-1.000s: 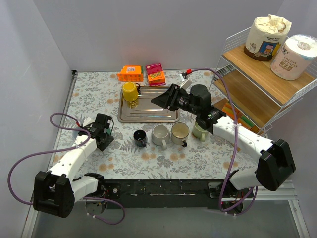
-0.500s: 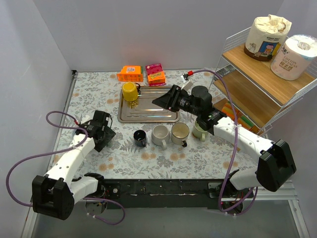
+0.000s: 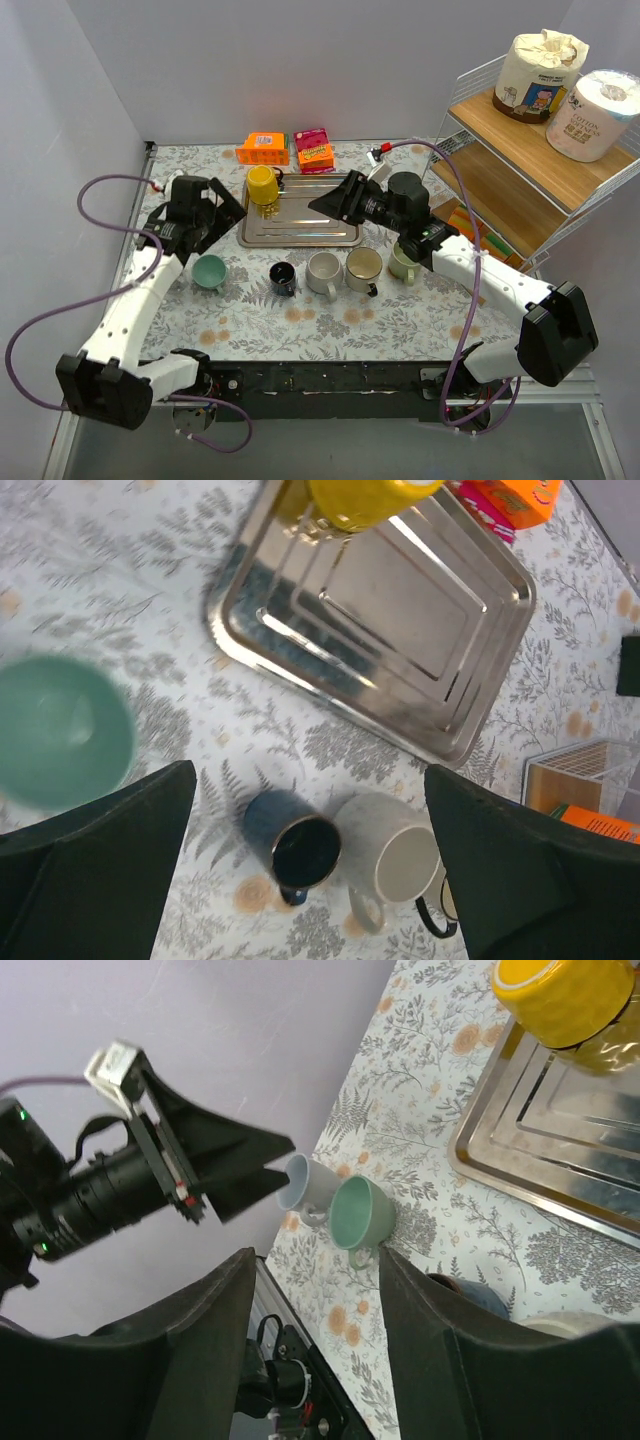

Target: Turn the mug right side up

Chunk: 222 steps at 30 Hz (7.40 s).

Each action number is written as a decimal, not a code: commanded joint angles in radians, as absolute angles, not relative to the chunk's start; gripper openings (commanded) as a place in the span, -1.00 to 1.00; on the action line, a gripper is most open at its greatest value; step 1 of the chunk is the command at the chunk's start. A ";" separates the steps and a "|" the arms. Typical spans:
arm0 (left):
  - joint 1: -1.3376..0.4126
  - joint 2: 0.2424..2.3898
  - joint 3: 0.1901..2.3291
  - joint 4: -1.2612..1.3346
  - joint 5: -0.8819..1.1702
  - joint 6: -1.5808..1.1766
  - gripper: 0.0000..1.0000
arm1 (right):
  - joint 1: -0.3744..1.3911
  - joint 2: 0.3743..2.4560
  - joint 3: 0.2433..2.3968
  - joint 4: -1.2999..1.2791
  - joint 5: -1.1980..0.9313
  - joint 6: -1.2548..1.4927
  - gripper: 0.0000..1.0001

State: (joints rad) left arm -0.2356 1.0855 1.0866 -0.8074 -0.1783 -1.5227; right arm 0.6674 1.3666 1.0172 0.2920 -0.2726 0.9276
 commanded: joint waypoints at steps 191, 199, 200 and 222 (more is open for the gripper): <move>-0.169 1.451 1.103 -0.344 0.209 -1.160 0.29 | 0.733 2.230 1.667 0.094 -0.336 -0.609 0.35; -0.169 1.443 1.100 -0.373 0.196 -1.135 0.30 | 0.735 2.253 1.700 0.138 -0.357 -0.594 0.30; -0.169 1.440 1.098 -0.374 0.193 -1.135 0.30 | 0.735 2.246 1.692 0.147 -0.357 -0.589 0.30; -0.169 1.434 1.068 -0.365 0.201 -1.147 0.30 | 0.736 2.184 1.637 0.152 -0.328 -0.598 -0.07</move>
